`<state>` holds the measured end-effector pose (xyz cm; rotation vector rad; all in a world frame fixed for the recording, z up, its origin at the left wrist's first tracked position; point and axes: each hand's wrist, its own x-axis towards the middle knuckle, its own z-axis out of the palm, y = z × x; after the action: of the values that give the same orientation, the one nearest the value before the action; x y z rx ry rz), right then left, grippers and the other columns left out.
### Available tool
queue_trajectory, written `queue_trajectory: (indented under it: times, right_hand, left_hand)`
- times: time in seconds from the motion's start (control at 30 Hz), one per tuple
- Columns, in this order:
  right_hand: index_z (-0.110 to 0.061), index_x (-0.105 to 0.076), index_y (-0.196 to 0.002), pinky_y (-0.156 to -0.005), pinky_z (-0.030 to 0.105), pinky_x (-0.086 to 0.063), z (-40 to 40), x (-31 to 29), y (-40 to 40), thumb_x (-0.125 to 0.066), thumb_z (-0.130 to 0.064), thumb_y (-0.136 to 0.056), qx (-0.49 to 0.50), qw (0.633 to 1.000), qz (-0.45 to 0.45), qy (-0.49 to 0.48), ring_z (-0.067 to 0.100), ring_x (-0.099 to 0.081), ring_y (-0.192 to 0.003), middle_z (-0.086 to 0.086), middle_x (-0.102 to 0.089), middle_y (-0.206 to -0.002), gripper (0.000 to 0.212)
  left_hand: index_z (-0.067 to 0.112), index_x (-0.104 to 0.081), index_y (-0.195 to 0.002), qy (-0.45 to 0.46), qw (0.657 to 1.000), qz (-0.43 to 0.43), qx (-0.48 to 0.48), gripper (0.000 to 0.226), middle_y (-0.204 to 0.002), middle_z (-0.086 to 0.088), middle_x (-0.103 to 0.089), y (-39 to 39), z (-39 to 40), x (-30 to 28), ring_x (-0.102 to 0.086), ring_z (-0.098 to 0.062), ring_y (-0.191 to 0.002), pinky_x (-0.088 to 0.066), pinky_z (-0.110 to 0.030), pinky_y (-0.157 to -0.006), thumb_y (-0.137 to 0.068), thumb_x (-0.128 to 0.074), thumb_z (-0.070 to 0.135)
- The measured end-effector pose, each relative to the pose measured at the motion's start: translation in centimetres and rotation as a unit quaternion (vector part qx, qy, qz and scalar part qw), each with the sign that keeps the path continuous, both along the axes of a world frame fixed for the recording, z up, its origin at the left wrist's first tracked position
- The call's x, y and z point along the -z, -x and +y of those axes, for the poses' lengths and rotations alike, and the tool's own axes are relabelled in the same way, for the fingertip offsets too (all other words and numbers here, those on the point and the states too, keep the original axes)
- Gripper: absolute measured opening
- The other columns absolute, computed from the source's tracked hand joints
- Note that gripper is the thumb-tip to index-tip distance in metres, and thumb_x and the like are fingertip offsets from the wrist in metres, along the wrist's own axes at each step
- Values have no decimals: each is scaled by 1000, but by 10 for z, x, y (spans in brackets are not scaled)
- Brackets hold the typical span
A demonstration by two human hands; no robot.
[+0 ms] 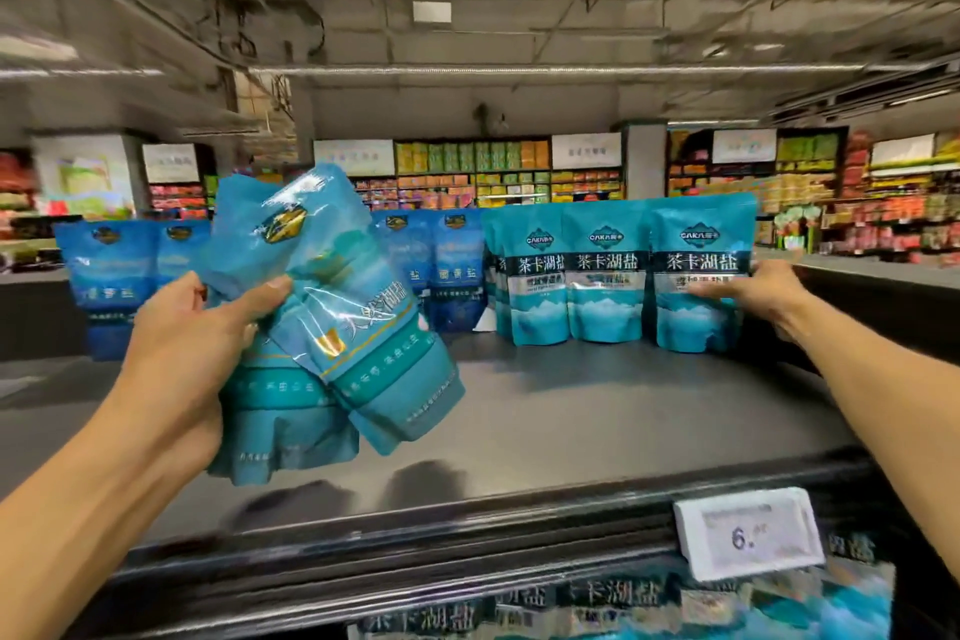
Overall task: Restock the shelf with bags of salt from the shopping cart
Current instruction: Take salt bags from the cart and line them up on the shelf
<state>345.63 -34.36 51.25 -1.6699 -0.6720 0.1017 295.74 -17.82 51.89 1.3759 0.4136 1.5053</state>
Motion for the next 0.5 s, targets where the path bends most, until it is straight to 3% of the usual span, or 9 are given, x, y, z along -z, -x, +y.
queue_trajectory:
  times: [0.07, 0.13, 0.27, 0.4, 0.5]
  right_hand:
    - [-16, -71, -103, -96, 37, -53, -2, 6, -2, -96, -34, -31, -15, 993, -13, 120, 19, -70, -95, 5, -74, -106, 79]
    - [-17, -71, -107, -100, 34, -49, 0, 11, -3, -97, -37, -30, 1, 984, -32, 175, 20, -68, -98, 4, -74, -107, 84]
    - [-13, -69, -113, -93, 39, -54, 9, 18, -6, -96, -39, -52, 97, 966, -93, 220, 30, -66, -103, 12, -71, -115, 72]
    - [-6, -65, -110, -58, 34, -56, 13, 19, 4, -94, -32, -60, 109, 960, -93, 241, 28, -67, -76, 15, -70, -98, 63]
    - [-4, -63, -111, -66, 42, -60, 6, 10, 24, -92, -27, -64, 102, 949, -121, 271, 33, -69, -82, 20, -70, -102, 60]
  left_hand:
    - [23, -76, -92, -13, 1000, -2, 3, 17, -99, 5, -77, -1, -1, 2, -74, -13, -87, -59, -24, -63, -84, -70, 9]
    - [22, -76, -97, -25, 1000, 2, 11, 20, -102, 4, -76, -1, -3, 4, -74, -14, -91, -58, -23, -65, -84, -70, 8]
    - [17, -72, -109, -31, 999, 2, 24, 26, -109, 2, -75, 0, -7, 8, -72, -16, -97, -59, -26, -71, -85, -69, 9]
    - [17, -73, -101, -15, 1000, -11, 16, 19, -102, 3, -76, 3, -20, 6, -74, -13, -91, -58, -21, -67, -85, -69, 8]
    - [17, -71, -99, -6, 1000, -12, 6, 18, -95, 6, -77, 11, -31, 2, -74, -9, -83, -56, -18, -62, -85, -69, 7]
